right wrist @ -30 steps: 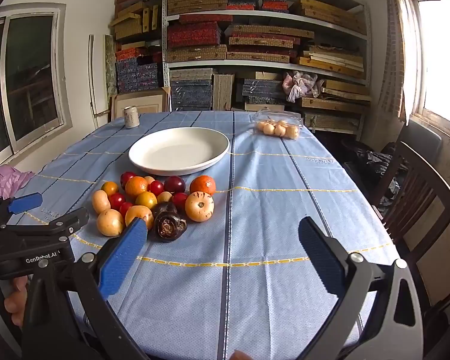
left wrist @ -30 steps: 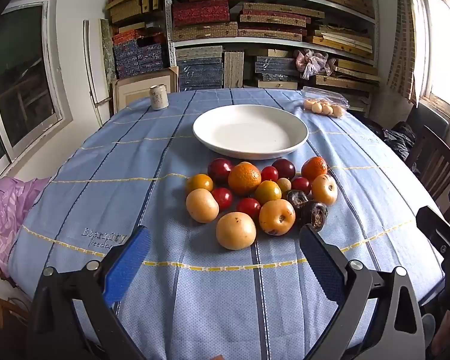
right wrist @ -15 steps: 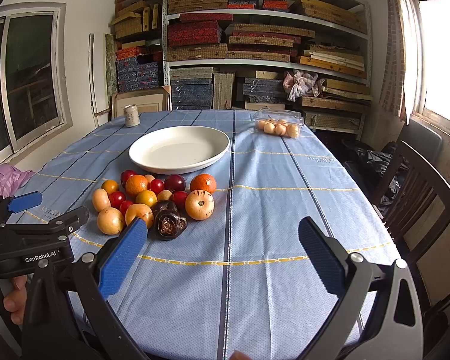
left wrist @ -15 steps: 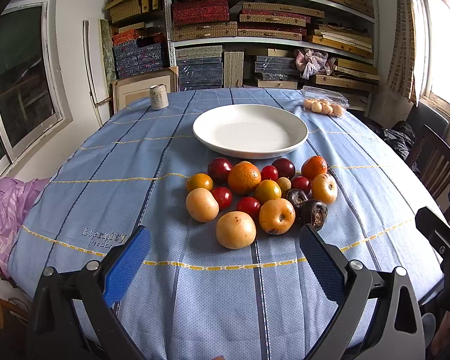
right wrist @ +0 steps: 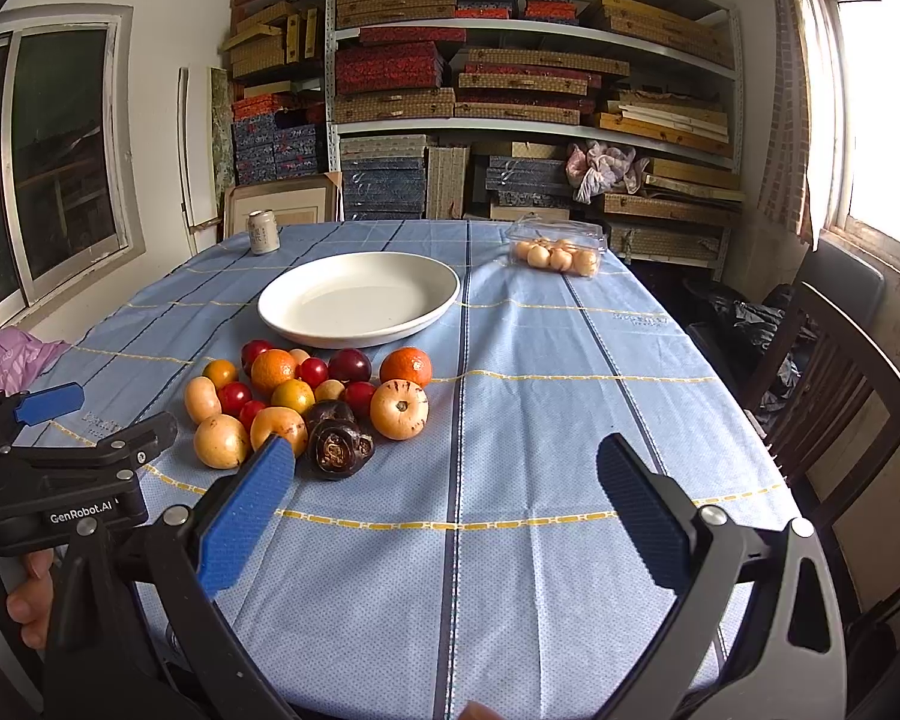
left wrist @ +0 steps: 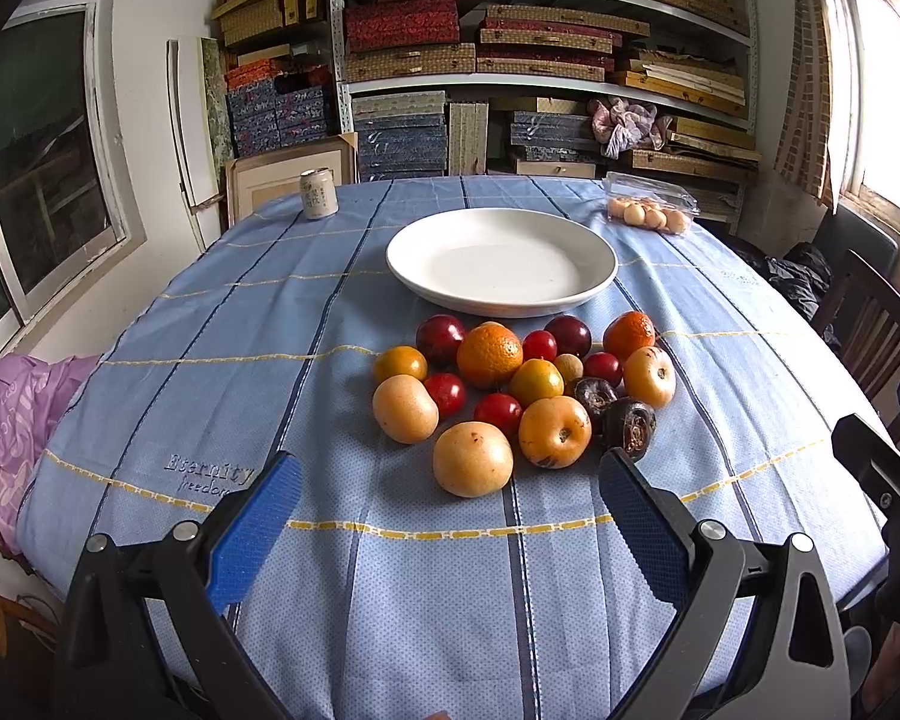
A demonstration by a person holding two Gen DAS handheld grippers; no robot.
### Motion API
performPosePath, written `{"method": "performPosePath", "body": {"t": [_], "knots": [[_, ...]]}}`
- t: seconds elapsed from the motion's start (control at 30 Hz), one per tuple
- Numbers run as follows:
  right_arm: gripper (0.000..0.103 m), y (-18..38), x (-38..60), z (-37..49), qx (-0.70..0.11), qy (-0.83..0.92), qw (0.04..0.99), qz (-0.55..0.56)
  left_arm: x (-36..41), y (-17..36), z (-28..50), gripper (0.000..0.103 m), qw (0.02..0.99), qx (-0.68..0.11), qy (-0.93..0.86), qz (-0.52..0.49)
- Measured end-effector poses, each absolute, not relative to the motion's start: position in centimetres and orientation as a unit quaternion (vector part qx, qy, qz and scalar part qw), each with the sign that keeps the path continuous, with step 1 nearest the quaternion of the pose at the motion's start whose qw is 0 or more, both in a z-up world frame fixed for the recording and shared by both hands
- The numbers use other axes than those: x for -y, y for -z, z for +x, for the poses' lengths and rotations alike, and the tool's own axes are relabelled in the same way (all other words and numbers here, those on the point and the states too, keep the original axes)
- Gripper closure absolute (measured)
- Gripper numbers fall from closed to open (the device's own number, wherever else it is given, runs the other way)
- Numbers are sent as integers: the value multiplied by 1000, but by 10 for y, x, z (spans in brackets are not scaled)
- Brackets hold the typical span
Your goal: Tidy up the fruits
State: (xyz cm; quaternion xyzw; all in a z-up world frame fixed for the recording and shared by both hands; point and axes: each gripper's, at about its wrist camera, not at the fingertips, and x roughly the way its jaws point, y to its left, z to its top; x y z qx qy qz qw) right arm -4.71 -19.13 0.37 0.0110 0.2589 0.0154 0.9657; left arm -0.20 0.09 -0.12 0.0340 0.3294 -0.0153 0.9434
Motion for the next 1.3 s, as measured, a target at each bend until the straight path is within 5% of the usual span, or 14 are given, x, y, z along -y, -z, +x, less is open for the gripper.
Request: {"method": "performPosePath", "body": {"t": [1.3], "knots": [[4, 2, 189, -48, -262, -16, 965, 9, -3, 3, -2, 4, 943, -329, 15, 34]]}}
